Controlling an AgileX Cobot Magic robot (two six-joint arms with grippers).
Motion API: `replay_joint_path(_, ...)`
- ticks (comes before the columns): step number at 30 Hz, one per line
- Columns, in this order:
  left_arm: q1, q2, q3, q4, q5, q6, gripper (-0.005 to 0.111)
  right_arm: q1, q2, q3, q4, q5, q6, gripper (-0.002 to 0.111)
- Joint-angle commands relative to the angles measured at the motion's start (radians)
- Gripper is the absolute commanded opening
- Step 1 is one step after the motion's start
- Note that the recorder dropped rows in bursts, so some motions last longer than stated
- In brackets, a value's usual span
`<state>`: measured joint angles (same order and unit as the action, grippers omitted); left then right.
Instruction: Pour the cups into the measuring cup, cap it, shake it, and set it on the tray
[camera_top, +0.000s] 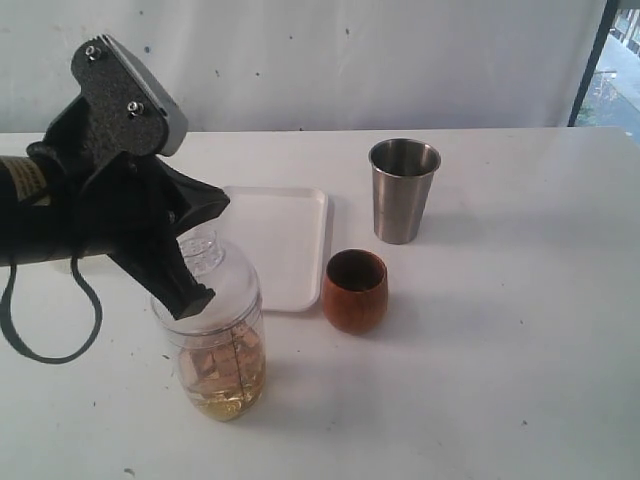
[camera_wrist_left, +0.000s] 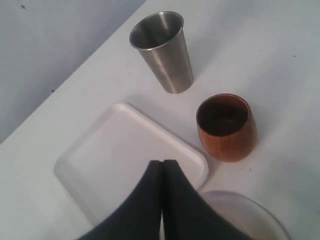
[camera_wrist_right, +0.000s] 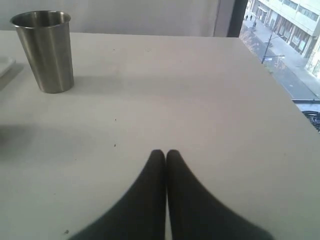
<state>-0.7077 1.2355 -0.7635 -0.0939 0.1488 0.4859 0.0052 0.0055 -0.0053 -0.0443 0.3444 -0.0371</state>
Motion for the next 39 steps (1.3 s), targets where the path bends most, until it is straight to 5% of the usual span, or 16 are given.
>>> replay_joint_path(1, -0.004, 0.014, 0.007, -0.013, 0.063, -0.010, 0.000, -0.005, -0.006, 0.005, -0.004, -0.008, 0.015, 0.000)
replay_joint_path(19, -0.004, -0.167, 0.058, -0.010, -0.123, -0.146, 0.000, -0.005, -0.006, 0.005, -0.004, -0.008, 0.015, 0.000)
replay_joint_path(26, -0.004, -0.130, 0.226, -0.005, -0.349, -0.179, 0.000, -0.005, -0.006, 0.005, -0.004, -0.008, 0.015, 0.000)
replay_joint_path(35, -0.004, -0.106, 0.239, 0.013, -0.497, -0.221, 0.000, -0.005, -0.006, 0.005, -0.004, -0.008, 0.015, 0.000)
replay_joint_path(39, -0.004, -0.059, 0.241, 0.018, -0.461, -0.251, 0.000, -0.005, -0.006, 0.005, -0.004, -0.008, 0.015, 0.000)
